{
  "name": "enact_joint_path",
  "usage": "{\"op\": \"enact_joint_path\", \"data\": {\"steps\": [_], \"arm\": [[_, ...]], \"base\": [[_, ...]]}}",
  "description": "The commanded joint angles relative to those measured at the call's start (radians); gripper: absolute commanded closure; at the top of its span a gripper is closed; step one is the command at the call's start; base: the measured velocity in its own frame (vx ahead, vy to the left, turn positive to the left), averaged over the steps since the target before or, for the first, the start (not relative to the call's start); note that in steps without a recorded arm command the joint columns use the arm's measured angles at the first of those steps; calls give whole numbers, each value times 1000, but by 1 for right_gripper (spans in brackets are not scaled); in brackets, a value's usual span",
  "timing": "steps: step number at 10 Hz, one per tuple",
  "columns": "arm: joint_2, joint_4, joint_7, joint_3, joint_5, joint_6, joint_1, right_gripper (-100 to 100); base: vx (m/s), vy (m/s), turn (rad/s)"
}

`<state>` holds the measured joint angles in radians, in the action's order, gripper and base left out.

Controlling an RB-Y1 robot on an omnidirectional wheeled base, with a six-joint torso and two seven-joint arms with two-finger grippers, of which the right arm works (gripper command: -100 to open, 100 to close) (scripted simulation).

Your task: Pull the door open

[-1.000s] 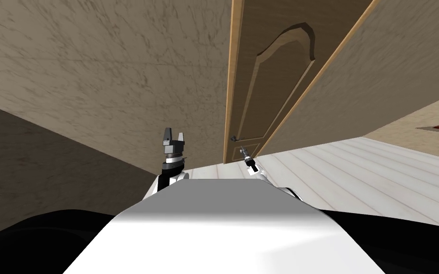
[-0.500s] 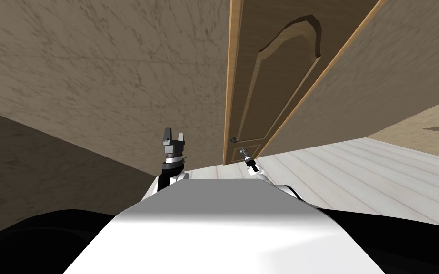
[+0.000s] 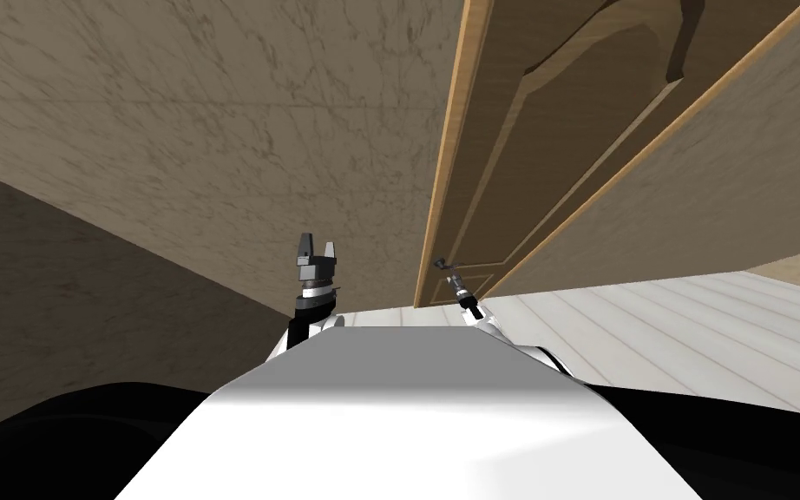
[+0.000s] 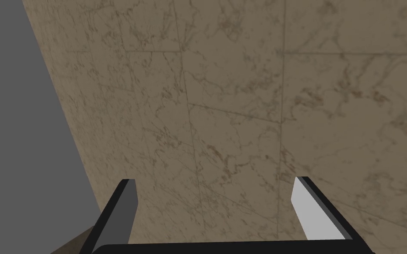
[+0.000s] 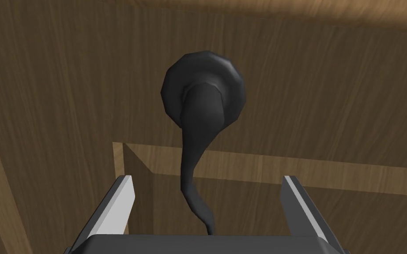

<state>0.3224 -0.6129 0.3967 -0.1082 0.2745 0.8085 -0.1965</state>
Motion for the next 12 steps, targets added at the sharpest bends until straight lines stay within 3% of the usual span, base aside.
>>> {"op": "enact_joint_path", "data": {"steps": [1, 2, 3, 4, 6, 7, 8, 9, 12], "arm": [[9, 40, -4, -11, -8, 26, -9, -100], [9, 40, -4, -11, -8, 26, -9, -100], [40, 54, 10, -27, -22, 48, 8, -100], [58, 63, 17, -37, -30, 61, 18, -100], [58, 63, 17, -37, -30, 61, 18, -100], [78, 72, 26, -48, -39, 75, 30, -100], [69, 56, 23, -42, -34, 63, 31, -100], [69, 56, 23, -42, -34, 63, 31, 100], [69, 56, 23, -42, -34, 63, 31, 100]], "base": [[126, 69, 62], [46, 34, -14], [97, 54, 200], [185, 60, 249], [103, 11, 9], [125, -2, 149], [75, -7, 41], [-15, 0, -37], [-18, -3, -1]]}}
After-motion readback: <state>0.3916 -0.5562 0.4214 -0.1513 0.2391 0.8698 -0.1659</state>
